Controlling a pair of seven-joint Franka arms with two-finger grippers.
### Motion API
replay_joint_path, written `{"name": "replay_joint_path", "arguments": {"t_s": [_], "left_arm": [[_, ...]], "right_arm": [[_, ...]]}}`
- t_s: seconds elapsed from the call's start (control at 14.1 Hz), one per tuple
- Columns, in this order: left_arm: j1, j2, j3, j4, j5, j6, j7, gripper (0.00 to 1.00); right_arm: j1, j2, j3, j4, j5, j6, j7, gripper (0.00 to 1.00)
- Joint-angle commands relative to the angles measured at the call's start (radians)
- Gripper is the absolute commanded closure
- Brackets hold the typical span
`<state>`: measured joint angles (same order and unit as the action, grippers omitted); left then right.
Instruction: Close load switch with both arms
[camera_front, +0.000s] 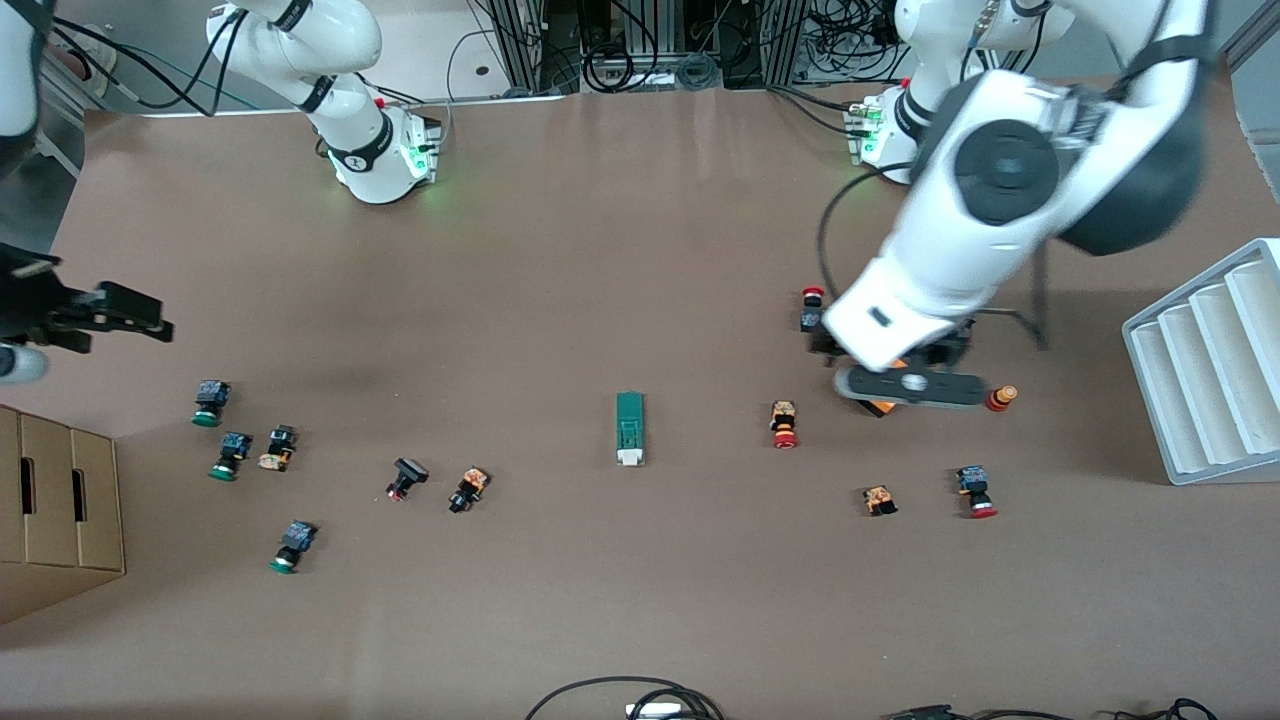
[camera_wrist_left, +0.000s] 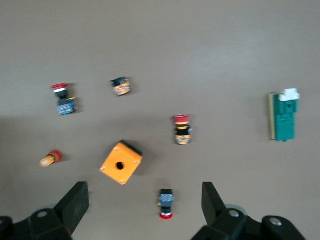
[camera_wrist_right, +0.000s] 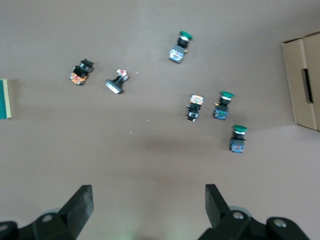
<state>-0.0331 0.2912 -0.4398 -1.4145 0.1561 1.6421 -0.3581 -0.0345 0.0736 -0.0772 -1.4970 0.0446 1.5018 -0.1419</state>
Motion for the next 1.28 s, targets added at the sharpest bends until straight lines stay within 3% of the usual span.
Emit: {"name": "replay_joint_path", "arguments": {"t_s": [0.0,0.21,0.28,0.43,0.5,0.64,0.92,1.06,1.21], "left_arm": [[0.08,-0.026,-0.01,0.003,-0.018,-0.03,0.059,0.0],[0.147,-0.044,-0.005,-0.007,-0.021,-0.028,0.135,0.0],[0.133,-0.065,0.036,-0.02,-0.018,-0.027,0.163,0.0],[-0.02,-0.128,0.279,-0.082,-0.082,-0.016,0.215,0.0],[-0.037,-0.167,0.336,-0.134,-0.134,0.002,0.272,0.0],[-0.036,-0.265,0.368,-0.257,-0.147,0.065,0.335,0.0],[-0.034,-0.388,0.383,-0.418,-0.133,0.136,0.311,0.0],[-0.043,-0.383,0.401,-0.419,-0.133,0.136,0.219,0.0],[-0.037,-0.36,0.403,-0.391,-0.135,0.128,0.281,0.0]], "right_arm": [[-0.028,-0.009,-0.001,-0.026,0.024,0.032,0.007,0.0],[-0.015,0.024,0.008,-0.028,0.021,0.031,0.005,0.0],[-0.012,0.031,0.008,-0.026,0.023,0.026,-0.002,0.0],[0.004,0.032,0.008,-0.028,0.012,0.026,-0.001,0.0],[-0.002,0.026,0.007,-0.049,0.012,0.038,-0.004,0.0],[0.008,-0.015,0.007,-0.15,0.012,0.119,0.01,0.0],[0.03,-0.018,0.008,-0.158,0.015,0.137,0.097,0.0],[0.031,-0.011,0.008,-0.144,0.014,0.126,0.104,0.0],[0.037,-0.009,0.01,-0.144,0.014,0.126,0.107,0.0]]}}
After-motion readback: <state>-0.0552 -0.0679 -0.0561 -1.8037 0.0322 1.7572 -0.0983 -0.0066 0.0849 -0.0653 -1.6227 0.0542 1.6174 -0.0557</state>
